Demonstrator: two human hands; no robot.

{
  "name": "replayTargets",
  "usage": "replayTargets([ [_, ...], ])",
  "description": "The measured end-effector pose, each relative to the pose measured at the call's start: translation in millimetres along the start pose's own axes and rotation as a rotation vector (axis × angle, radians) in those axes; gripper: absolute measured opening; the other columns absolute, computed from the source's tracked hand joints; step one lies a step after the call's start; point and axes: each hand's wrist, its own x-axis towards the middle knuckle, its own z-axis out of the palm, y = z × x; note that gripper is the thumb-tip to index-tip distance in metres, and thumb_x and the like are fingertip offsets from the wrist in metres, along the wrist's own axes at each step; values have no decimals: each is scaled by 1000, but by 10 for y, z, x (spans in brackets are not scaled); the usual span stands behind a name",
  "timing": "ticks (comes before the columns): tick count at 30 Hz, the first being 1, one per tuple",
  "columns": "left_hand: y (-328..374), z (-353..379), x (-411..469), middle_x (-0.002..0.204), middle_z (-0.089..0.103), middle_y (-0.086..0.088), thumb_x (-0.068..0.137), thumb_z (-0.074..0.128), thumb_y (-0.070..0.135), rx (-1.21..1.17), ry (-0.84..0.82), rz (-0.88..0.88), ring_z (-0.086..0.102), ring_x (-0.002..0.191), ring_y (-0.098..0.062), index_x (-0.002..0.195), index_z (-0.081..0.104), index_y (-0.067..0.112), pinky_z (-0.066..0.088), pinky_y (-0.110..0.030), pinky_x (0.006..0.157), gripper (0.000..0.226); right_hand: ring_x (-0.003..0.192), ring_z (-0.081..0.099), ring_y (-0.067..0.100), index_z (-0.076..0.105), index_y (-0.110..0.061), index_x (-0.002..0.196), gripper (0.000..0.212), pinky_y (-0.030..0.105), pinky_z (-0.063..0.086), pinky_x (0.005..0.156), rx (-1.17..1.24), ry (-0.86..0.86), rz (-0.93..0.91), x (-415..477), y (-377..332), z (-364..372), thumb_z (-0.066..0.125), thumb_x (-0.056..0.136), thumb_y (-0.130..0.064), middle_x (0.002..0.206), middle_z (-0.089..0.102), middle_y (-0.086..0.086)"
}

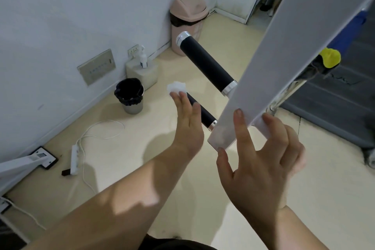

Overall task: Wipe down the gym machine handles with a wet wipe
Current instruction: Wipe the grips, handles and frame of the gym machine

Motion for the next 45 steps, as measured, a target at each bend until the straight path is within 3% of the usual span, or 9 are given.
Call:
replayTargets([
  [7,-226,214,-580,162,-14,-33,108,7,47,249,-192,348,-18,152,-45,155,-3,-9,-5,-48,127,74,125,43,42,45,-29,147,63,58,35,96,-28,19,12,54,2,21,66,89,-43,138,37,21],
  [12,-35,19,65,162,-35,11,110,20,41,-1,-5,-40,-26,138,15,160,-14,23,-9,-15,118,62,125,43,41,39,-32,149,69,56,33,95,-27,-22,-3,38,-4,-15,64,85,-35,140,35,20],
  [15,-43,33,11,163,-36,4,108,21,45,49,-46,3,-34,131,23,160,-14,19,-11,-1,110,68,123,46,41,41,-33,149,69,55,33,95,-46,-12,14,61,-11,-1,64,84,-35,138,40,21],
  [19,-228,290,-521,156,-6,-47,108,11,38,314,-187,344,-12,149,-57,144,11,-29,-2,-55,126,76,121,48,40,52,-31,147,62,56,33,97,-46,36,33,97,-5,37,67,87,-38,135,49,23],
  [24,-117,118,-307,166,-26,-1,110,16,35,46,-78,94,-23,153,-8,161,-5,10,-7,-32,127,60,127,39,40,46,-32,151,68,57,29,99,-54,0,2,38,16,25,64,85,-36,140,38,21],
  [27,-9,16,-25,165,-28,11,112,22,31,-56,16,-85,-22,151,-1,161,-9,23,-8,-27,125,58,126,40,43,43,-30,150,69,58,30,99,-59,-7,-7,6,-12,11,63,84,-34,139,40,23],
  [35,-242,20,-591,168,-21,13,102,6,51,507,-173,218,-19,153,-2,160,-8,28,-14,-33,122,64,125,46,42,58,-29,143,57,55,33,101,-60,76,12,25,-20,40,66,87,-35,137,48,21],
  [40,-117,-557,-196,170,7,6,103,12,42,982,-329,505,0,158,-13,161,19,20,-4,-48,127,63,128,43,42,53,-31,148,66,56,32,106,-81,83,7,-3,26,97,65,83,-27,140,42,19],
  [45,217,-821,447,166,28,9,100,7,47,1068,-494,528,12,156,-9,158,34,22,-9,-45,126,68,146,20,44,40,-34,151,76,64,7,118,-184,18,144,-34,-153,228,68,80,-36,151,29,20],
])
